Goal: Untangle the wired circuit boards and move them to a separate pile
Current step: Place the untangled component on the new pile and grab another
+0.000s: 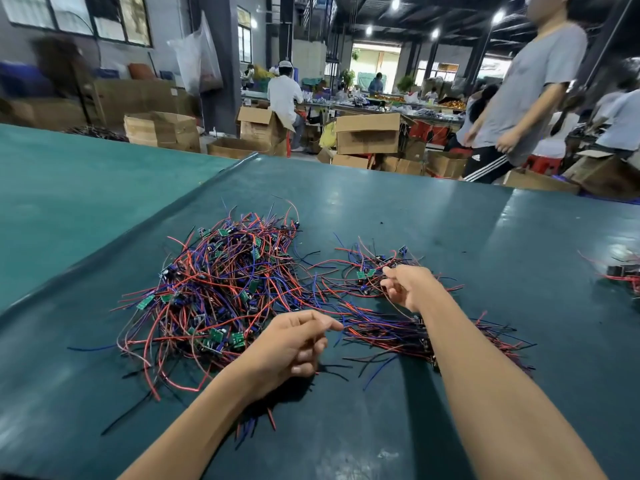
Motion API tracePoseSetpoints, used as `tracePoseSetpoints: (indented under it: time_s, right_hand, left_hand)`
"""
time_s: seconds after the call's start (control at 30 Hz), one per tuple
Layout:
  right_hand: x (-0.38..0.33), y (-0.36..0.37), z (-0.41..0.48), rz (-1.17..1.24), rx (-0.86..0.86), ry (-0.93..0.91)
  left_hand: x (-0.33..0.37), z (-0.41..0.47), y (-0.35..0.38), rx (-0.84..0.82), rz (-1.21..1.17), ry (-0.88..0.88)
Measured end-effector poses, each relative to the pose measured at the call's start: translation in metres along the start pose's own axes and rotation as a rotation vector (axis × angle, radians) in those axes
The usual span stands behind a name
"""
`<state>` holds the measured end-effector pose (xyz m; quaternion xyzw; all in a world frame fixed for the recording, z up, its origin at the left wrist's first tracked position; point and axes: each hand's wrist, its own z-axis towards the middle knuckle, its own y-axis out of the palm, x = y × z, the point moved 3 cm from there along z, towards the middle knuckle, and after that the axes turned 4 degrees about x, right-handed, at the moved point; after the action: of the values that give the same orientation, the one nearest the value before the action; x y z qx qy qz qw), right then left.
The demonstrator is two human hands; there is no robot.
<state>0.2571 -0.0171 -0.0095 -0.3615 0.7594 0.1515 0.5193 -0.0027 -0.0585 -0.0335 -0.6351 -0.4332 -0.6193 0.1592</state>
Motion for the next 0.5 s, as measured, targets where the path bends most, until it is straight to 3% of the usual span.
tracePoseSetpoints:
  time_s: [0.13, 0.23, 0.3, 0.37, 0.43, 0.5]
  right_hand:
    - [-0.011, 0.014, -0.041, -0.061, 0.024, -0.277]
    - [-0.002, 0.038, -0.095, -0.357, 0.083, -0.69]
    - [0.023, 0.056, -0.122, -0.418, 0.005, -0.837]
    - [0.055, 0.071, -0.134, -0.342, -0.109, -0.808]
    - [0.08, 0.076, -0.141, -0.273, -0.131, -0.808]
    - [0.091, 0.074, -0.143, -0.226, -0.108, -0.892]
  left_hand:
    - [0.029, 0.005, -0.011, 0.151, 0.027, 0.165]
    - [0.066, 0.016, -0.032, 0.435, 0.224, 0.364]
    - [0.091, 0.026, -0.047, 0.621, 0.501, 0.501]
    - [0.111, 0.038, -0.061, 0.768, 0.887, 0.581]
    - [0.118, 0.056, -0.075, 0.767, 1.21, 0.517]
    - [0.115, 0.073, -0.085, 0.662, 1.523, 0.313]
